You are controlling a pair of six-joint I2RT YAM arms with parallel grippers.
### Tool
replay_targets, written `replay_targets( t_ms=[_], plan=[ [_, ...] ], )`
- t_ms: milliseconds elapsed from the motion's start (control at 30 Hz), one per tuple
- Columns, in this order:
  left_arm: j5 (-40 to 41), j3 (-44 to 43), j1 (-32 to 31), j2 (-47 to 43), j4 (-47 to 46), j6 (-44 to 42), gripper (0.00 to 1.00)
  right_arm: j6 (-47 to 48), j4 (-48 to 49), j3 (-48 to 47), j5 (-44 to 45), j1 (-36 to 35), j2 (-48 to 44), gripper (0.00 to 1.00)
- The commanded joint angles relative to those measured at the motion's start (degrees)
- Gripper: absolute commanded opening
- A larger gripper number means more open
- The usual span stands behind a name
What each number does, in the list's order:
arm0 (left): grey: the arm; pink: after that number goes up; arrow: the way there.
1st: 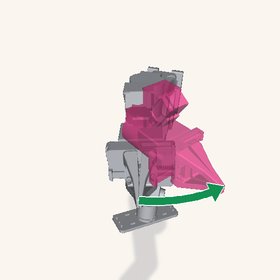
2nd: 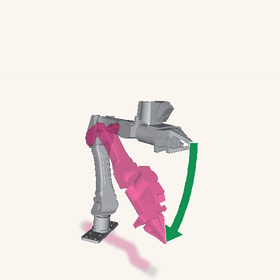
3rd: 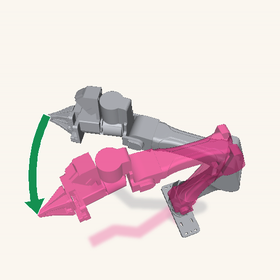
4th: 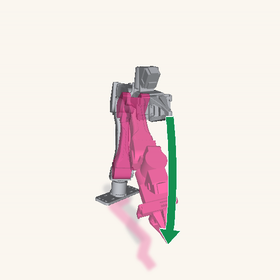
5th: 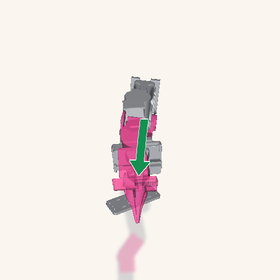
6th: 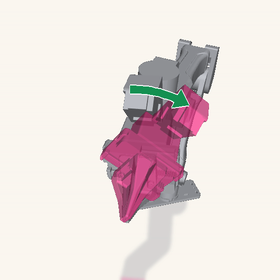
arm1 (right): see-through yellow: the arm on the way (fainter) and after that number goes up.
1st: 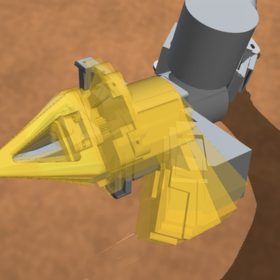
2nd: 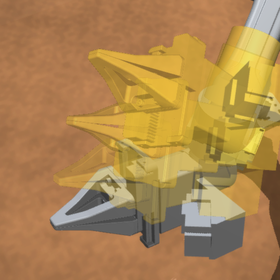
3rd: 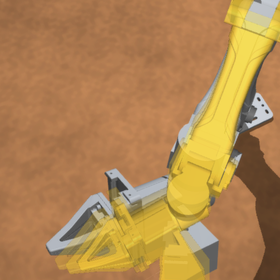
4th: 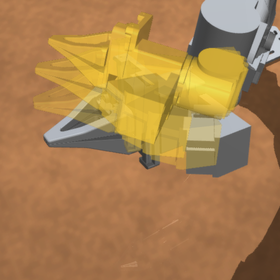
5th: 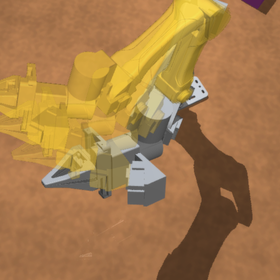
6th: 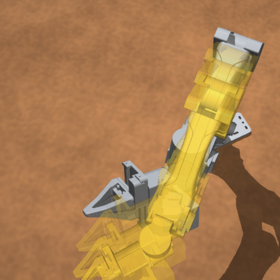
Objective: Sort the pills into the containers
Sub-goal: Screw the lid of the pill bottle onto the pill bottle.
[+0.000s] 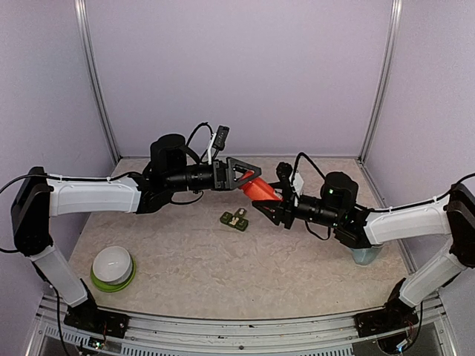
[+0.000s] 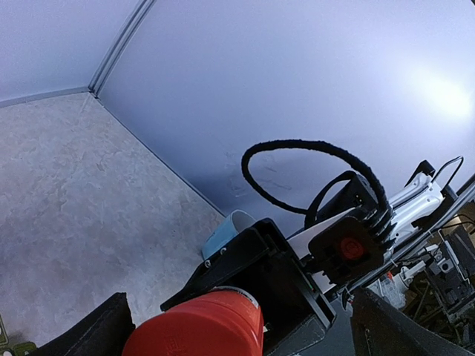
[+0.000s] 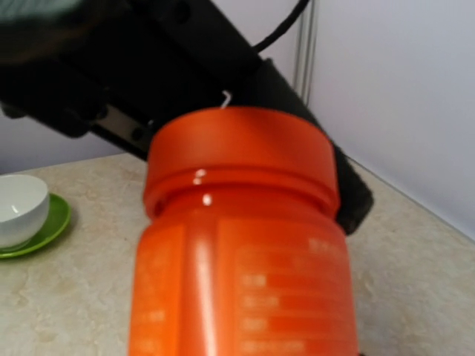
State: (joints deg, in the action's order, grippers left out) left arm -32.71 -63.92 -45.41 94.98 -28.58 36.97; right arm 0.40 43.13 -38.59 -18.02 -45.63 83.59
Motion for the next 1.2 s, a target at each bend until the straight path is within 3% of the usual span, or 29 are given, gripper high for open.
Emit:
replay_targets(
  t_ms=[0,200,567,733,1167],
  plan=[
    [-2.0,-2.2,-0.7,-0.6,-1.9,-0.5,0.99,-0.8,0.4,-1.7,-1.3,-0.5,1.3,0.00],
    [-1.7,-2.1,-0.7,-0.5,-2.0,-0.6,0.99,-0.2,0.5,-1.7,-2.9,-0.8,1.1,0.00],
    [-0.2,-0.7,-0.6,-2.0,-1.3,-1.3,0.99,1.4,0.4,0.2,4.3,-0.6,-4.1,0.00],
    [3.2,-1.6,-0.6,-2.7,4.2,-4.2,0.99,1.3,1.3,1.0,4.1,-0.6,-4.7,0.00],
    [4.0,-3.0,-0.6,-1.7,5.6,-4.9,0.64,1.9,1.2,1.0,3.0,-0.6,-4.5,0.00]
  ],
)
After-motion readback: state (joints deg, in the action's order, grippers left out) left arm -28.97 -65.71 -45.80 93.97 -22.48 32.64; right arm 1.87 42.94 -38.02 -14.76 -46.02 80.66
